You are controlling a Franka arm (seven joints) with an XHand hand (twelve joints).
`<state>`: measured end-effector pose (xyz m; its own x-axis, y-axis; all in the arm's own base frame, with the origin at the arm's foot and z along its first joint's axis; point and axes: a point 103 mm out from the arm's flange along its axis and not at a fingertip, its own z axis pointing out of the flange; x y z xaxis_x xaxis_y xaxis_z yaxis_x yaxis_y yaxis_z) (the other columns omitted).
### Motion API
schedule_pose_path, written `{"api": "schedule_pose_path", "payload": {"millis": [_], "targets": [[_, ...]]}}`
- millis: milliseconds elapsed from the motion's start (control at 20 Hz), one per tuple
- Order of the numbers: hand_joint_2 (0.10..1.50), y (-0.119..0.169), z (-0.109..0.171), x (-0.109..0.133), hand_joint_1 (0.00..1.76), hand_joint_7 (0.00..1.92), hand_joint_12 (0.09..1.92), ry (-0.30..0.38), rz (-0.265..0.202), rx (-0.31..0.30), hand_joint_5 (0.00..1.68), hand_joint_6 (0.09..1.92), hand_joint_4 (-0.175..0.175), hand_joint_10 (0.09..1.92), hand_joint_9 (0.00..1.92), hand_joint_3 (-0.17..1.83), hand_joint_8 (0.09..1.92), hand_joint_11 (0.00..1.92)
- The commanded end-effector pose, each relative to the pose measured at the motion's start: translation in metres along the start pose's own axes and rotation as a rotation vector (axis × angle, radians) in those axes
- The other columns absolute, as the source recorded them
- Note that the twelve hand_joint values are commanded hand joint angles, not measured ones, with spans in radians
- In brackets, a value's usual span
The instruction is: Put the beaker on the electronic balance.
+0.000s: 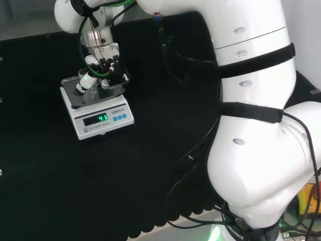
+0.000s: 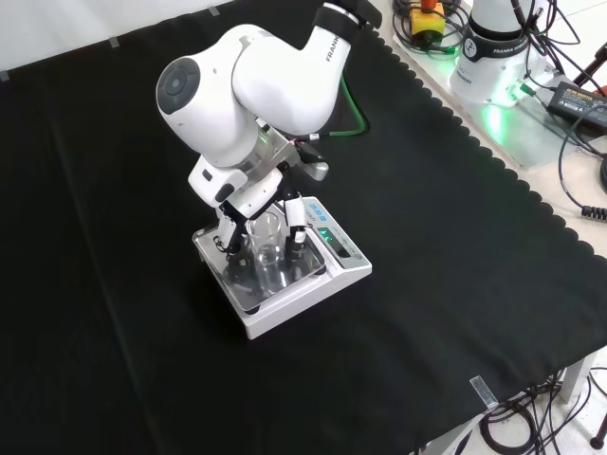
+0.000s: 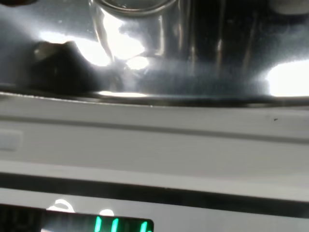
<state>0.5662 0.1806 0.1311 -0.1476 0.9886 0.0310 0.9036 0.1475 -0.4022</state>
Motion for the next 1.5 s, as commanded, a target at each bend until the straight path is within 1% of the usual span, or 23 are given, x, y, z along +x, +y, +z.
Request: {"api": "schedule_pose_path", "payload": {"millis": [50, 150, 250, 450, 500, 600, 700, 750, 800, 900, 950, 1050, 1150, 1200, 1250, 1350, 1400, 1500], "targets": [[0.62, -0.004, 0.000, -0.001, 0.40, 0.35, 1.24, -0.016, 0.003, -0.008, 0.26, 0.61, -0.110, 0.84, 0.67, 0.25, 1.00, 0.77], [0.61, -0.007, -0.002, -0.004, 0.36, 0.26, 1.31, -0.017, -0.003, -0.016, 0.25, 0.52, -0.100, 0.87, 0.52, 0.20, 0.97, 0.63], [0.62, -0.009, -0.006, -0.005, 0.33, 0.19, 1.36, -0.010, -0.009, -0.030, 0.25, 0.44, -0.094, 0.89, 0.42, 0.16, 0.95, 0.53], [0.63, -0.015, -0.023, -0.007, 0.28, 0.10, 1.40, -0.006, 0.005, -0.064, 0.25, 0.33, -0.085, 0.91, 0.31, 0.10, 0.90, 0.41], [0.63, -0.018, -0.028, -0.008, 0.28, 0.09, 1.41, -0.007, -0.001, -0.078, 0.26, 0.31, -0.084, 0.91, 0.30, 0.09, 0.90, 0.40], [0.64, -0.026, -0.040, -0.013, 0.27, 0.08, 1.41, -0.001, -0.004, -0.105, 0.27, 0.27, -0.083, 0.91, 0.29, 0.07, 0.89, 0.39], [0.64, -0.035, -0.053, -0.018, 0.27, 0.08, 1.41, 0.008, 0.008, -0.127, 0.27, 0.26, -0.082, 0.91, 0.28, 0.06, 0.89, 0.39], [0.64, -0.039, -0.059, -0.021, 0.27, 0.08, 1.41, 0.006, 0.012, -0.132, 0.27, 0.26, -0.082, 0.91, 0.28, 0.06, 0.89, 0.39], [0.64, -0.044, -0.064, -0.025, 0.27, 0.09, 1.41, 0.008, 0.005, -0.135, 0.27, 0.25, -0.083, 0.91, 0.28, 0.06, 0.89, 0.39], [0.64, -0.052, -0.069, -0.027, 0.27, 0.09, 1.41, 0.017, 0.006, -0.132, 0.28, 0.25, -0.083, 0.91, 0.29, 0.06, 0.89, 0.40], [0.65, -0.059, -0.072, -0.033, 0.27, 0.09, 1.41, 0.033, 0.011, -0.132, 0.28, 0.25, -0.083, 0.92, 0.29, 0.06, 0.89, 0.40], [0.65, -0.067, -0.075, -0.037, 0.26, 0.09, 1.41, 0.032, 0.017, -0.118, 0.28, 0.24, -0.083, 0.92, 0.30, 0.06, 0.89, 0.41], [0.66, -0.077, -0.076, -0.050, 0.26, 0.10, 1.40, 0.028, 0.024, -0.111, 0.28, 0.23, -0.083, 0.91, 0.31, 0.06, 0.89, 0.43], [0.66, -0.083, -0.078, -0.054, 0.26, 0.10, 1.39, 0.020, 0.038, -0.111, 0.28, 0.23, -0.083, 0.91, 0.31, 0.06, 0.89, 0.43], [0.66, -0.087, -0.078, -0.051, 0.26, 0.10, 1.39, 0.019, 0.037, -0.123, 0.28, 0.23, -0.083, 0.91, 0.32, 0.06, 0.89, 0.44], [0.67, -0.098, -0.079, -0.052, 0.26, 0.10, 1.39, 0.023, 0.036, -0.120, 0.29, 0.22, -0.084, 0.90, 0.32, 0.06, 0.89, 0.44], [0.67, -0.103, -0.079, -0.054, 0.27, 0.10, 1.39, 0.043, 0.038, -0.118, 0.29, 0.22, -0.084, 0.90, 0.33, 0.06, 0.89, 0.45], [0.68, -0.116, -0.079, -0.068, 0.27, 0.11, 1.38, 0.061, 0.043, -0.113, 0.29, 0.21, -0.084, 0.90, 0.33, 0.06, 0.89, 0.46]]}}
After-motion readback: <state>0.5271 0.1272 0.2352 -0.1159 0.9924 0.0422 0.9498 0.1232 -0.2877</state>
